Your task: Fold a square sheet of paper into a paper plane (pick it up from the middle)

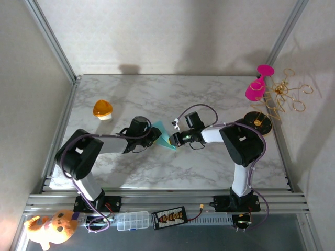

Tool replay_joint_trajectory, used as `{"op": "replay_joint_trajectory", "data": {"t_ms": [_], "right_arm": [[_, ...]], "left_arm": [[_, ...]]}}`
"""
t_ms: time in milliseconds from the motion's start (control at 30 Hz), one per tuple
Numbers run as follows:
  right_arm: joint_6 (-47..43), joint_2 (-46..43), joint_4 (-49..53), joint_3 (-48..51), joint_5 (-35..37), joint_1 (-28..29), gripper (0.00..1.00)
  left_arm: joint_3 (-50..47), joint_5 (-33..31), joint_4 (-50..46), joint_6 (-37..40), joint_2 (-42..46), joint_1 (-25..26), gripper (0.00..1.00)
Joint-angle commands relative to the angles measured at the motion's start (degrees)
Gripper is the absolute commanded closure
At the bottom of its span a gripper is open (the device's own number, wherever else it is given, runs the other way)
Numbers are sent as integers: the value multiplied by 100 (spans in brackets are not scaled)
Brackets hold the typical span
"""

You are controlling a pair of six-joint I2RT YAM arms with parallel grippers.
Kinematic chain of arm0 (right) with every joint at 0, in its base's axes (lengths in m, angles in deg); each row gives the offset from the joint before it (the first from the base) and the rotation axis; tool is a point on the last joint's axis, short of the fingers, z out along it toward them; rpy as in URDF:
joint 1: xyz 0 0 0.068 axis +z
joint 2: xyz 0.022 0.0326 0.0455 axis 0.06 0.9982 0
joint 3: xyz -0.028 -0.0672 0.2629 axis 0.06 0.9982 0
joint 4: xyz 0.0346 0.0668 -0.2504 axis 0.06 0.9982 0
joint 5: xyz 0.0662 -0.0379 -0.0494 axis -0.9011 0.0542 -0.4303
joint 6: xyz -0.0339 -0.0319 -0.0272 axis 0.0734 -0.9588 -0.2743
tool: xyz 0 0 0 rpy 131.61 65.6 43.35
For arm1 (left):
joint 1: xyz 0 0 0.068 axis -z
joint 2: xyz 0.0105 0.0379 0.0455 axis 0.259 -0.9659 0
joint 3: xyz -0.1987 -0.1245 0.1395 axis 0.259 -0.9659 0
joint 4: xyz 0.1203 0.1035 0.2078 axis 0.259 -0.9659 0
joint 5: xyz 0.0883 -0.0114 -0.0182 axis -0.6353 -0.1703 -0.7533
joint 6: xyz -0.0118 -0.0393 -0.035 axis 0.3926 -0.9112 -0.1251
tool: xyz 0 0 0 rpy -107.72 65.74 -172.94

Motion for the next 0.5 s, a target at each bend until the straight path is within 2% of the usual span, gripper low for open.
{"op": "replay_joint_trajectory", "data": {"t_ms": [0,200,467], "right_arm": [[-67,488,895,-2,341,58,94],[-4,580,1090,-127,525,62,94],[59,633,1128,-180,552,58,92]], "left_arm": [[-236,-99,651,141,333,-4,66],[-352,306,1463,77,196,-23,72],[-80,523,1591,115,-334,-24,81]]}}
